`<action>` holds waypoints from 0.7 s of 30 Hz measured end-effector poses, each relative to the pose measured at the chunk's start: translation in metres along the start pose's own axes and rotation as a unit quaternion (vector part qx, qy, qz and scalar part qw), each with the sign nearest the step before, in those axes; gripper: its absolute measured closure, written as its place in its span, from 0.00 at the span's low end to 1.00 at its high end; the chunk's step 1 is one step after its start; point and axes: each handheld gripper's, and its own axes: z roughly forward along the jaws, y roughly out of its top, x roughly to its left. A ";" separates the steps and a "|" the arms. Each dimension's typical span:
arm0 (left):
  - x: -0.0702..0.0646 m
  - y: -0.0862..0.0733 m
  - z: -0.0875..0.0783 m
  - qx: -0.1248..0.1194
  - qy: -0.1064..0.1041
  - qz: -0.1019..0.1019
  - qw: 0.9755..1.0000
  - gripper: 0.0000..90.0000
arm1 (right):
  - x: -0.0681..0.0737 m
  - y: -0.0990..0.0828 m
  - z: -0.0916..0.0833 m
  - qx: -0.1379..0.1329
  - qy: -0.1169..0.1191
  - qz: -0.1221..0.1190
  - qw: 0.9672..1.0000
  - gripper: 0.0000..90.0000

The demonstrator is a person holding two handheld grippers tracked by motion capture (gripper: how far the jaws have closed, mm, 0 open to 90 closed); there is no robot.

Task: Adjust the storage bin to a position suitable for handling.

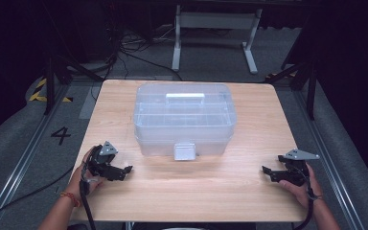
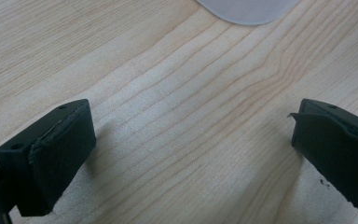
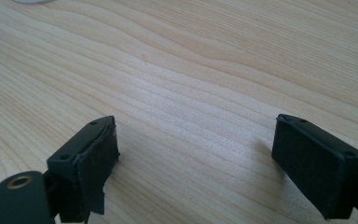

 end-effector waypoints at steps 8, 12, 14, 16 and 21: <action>-0.003 -0.001 -0.001 0.000 0.004 -0.003 1.000 0.00 | -0.002 0.002 -0.003 0.009 -0.001 -0.011 1.000 0.24; -0.003 -0.002 -0.002 -0.002 0.003 0.002 1.000 0.00 | -0.004 0.005 -0.005 0.001 -0.006 -0.009 1.000 0.25; -0.003 -0.002 -0.002 -0.002 0.002 0.001 1.000 0.00 | -0.006 0.009 -0.011 -0.019 0.001 -0.006 1.000 0.27; -0.003 -0.002 -0.002 -0.002 0.001 0.005 1.000 0.00 | -0.005 0.022 -0.021 -0.044 0.009 -0.011 0.999 0.31; -0.003 -0.002 -0.002 -0.002 0.004 0.004 1.000 0.01 | 0.003 0.043 -0.030 -0.065 0.016 -0.036 0.997 0.34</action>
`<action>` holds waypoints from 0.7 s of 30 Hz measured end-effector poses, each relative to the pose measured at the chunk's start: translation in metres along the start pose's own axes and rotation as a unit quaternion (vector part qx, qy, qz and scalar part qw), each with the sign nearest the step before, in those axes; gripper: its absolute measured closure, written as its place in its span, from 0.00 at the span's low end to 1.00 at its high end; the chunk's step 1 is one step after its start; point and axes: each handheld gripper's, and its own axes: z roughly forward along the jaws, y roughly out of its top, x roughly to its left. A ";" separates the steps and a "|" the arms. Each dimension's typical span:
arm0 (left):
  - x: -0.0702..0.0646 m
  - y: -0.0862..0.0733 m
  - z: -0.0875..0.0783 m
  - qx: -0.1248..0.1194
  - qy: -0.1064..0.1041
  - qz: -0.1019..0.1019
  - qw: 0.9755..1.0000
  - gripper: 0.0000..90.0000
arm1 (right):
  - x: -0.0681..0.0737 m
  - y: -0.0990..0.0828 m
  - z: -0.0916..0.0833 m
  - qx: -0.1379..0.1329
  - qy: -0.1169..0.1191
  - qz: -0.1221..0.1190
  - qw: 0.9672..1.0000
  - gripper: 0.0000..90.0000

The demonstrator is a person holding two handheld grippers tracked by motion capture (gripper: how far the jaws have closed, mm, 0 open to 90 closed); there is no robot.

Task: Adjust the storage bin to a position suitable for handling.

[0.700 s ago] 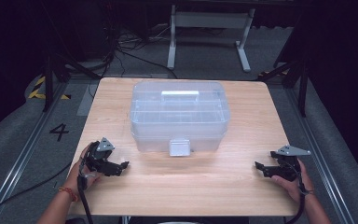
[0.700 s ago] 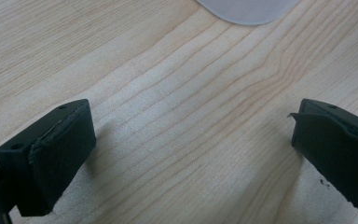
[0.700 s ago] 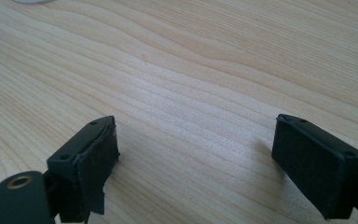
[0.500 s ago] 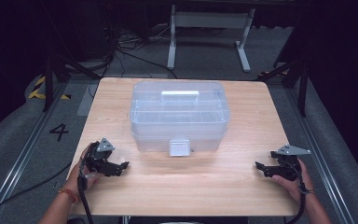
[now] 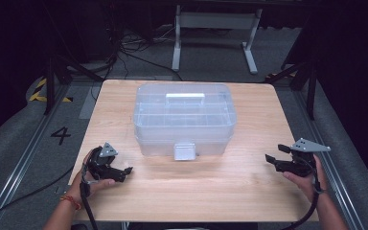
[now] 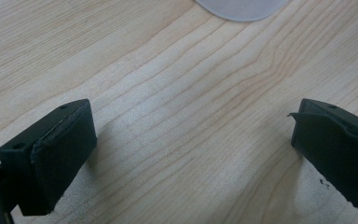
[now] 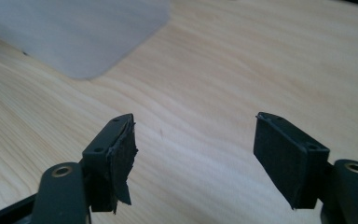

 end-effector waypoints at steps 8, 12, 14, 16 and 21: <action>0.000 0.000 0.000 -0.001 -0.001 -0.001 1.000 0.01 | 0.012 0.050 -0.010 -0.045 0.016 -0.038 0.998 0.35; 0.000 0.000 0.000 -0.001 -0.001 -0.001 1.000 0.01 | 0.016 0.070 -0.011 -0.056 0.021 -0.047 0.997 0.34; 0.000 0.000 0.000 0.000 -0.001 -0.002 1.000 0.01 | 0.018 0.075 -0.010 -0.058 0.024 -0.052 0.997 0.34; 0.000 0.000 0.000 -0.001 -0.001 -0.002 1.000 0.01 | 0.020 0.081 -0.009 -0.059 0.028 -0.057 0.996 0.34; 0.000 0.000 0.000 -0.001 -0.001 -0.002 1.000 0.01 | 0.022 0.095 -0.005 -0.068 0.038 -0.060 0.995 0.34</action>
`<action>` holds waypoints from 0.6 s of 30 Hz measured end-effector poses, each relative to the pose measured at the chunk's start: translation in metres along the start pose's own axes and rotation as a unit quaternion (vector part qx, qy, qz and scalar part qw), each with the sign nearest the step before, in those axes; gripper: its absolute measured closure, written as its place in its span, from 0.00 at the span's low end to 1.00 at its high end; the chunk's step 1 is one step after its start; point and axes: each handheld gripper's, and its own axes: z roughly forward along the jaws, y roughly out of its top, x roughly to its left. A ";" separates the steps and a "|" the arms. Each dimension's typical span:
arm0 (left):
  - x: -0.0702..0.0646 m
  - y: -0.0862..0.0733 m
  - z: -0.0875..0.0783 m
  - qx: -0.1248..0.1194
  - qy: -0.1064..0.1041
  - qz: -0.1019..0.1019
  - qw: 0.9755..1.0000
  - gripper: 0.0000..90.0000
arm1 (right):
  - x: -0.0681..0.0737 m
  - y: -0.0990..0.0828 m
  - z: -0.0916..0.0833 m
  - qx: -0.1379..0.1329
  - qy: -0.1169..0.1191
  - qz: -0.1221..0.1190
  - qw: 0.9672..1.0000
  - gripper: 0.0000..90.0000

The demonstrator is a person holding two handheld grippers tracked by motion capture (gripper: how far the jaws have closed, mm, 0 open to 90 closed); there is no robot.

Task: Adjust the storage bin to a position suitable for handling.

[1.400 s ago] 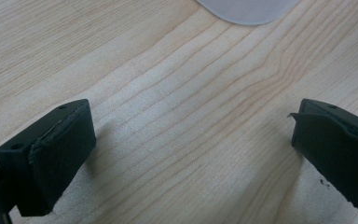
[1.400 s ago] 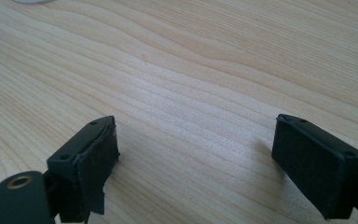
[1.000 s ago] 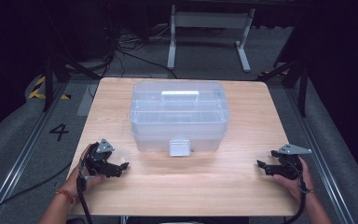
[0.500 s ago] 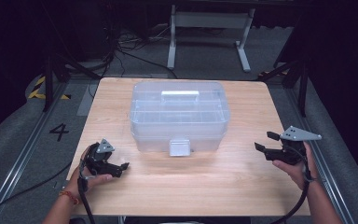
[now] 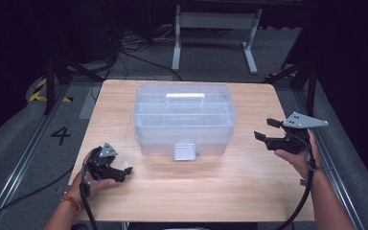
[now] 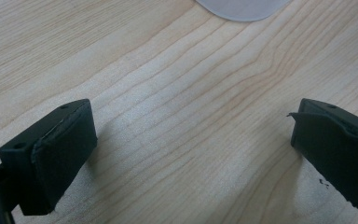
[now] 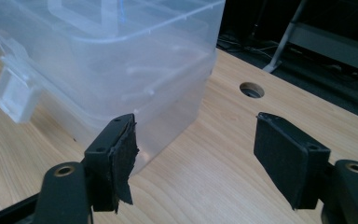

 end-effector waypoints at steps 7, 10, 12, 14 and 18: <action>0.000 0.000 0.000 0.000 0.000 0.000 1.000 0.01 | 0.005 0.020 0.010 -0.006 0.010 -0.013 1.000 0.34; 0.000 0.000 0.000 0.000 0.000 0.000 1.000 0.01 | 0.007 0.029 0.013 -0.009 0.014 -0.023 1.000 0.35; 0.000 0.000 0.000 0.000 0.000 0.000 1.000 0.01 | 0.009 0.034 0.015 -0.009 0.015 -0.027 0.999 0.35; 0.000 0.000 0.000 0.000 0.000 0.000 1.000 0.01 | 0.010 0.039 0.017 -0.011 0.017 -0.030 0.999 0.35; 0.000 0.000 0.000 0.000 0.000 0.000 1.000 0.01 | 0.012 0.046 0.022 -0.013 0.024 -0.032 0.999 0.35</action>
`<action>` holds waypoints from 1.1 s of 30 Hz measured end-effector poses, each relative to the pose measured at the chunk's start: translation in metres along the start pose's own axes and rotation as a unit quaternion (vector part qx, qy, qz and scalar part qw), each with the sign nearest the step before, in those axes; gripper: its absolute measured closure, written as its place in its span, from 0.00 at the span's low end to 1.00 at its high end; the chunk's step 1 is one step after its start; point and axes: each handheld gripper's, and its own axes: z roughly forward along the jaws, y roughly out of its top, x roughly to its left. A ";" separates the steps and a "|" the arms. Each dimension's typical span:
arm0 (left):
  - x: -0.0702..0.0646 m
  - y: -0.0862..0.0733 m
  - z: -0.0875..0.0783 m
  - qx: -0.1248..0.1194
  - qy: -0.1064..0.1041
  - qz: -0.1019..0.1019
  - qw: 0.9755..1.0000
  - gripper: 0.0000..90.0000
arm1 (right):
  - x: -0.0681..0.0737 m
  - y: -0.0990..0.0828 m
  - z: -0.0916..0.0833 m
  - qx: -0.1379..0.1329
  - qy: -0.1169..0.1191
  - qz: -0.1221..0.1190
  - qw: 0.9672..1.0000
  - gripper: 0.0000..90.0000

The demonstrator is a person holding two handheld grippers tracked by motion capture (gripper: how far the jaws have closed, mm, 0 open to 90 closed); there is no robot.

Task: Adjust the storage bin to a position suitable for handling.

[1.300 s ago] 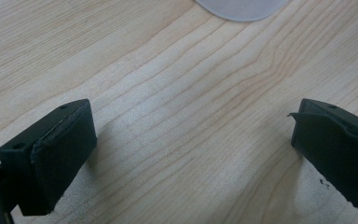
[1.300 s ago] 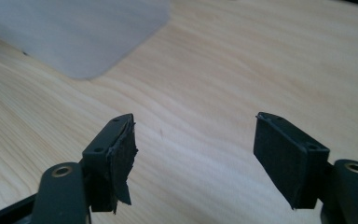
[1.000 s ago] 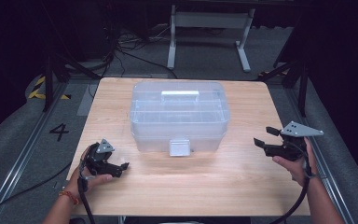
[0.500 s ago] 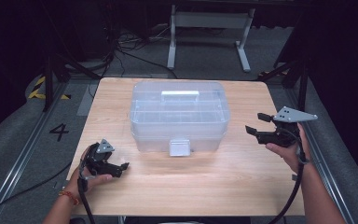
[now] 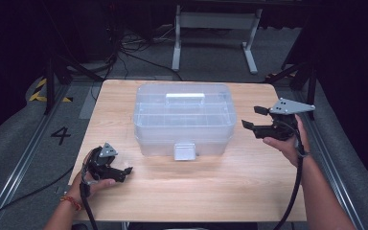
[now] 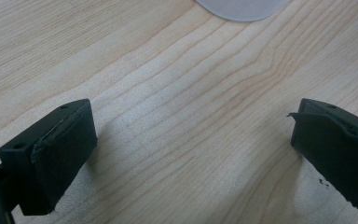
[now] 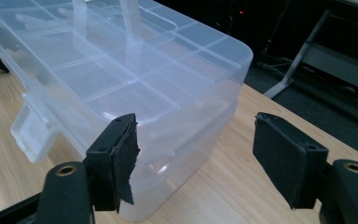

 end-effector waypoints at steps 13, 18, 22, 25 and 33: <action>0.000 0.000 0.000 0.000 0.000 0.000 1.000 0.01 | 0.009 0.022 0.027 0.007 0.025 -0.011 1.000 0.36; 0.000 0.000 0.000 0.000 0.000 0.000 1.000 0.01 | 0.011 0.029 0.036 0.011 0.031 -0.014 0.999 0.36; 0.000 0.000 0.000 0.000 0.000 0.000 1.000 0.01 | 0.012 0.034 0.044 0.012 0.037 -0.015 0.999 0.36; 0.000 0.000 0.000 0.000 0.000 0.000 1.000 0.01 | 0.014 0.039 0.051 0.016 0.038 -0.021 0.999 0.37; 0.000 0.000 0.000 0.000 0.000 0.000 1.000 0.01 | 0.020 0.055 0.062 0.018 0.046 -0.034 0.998 0.40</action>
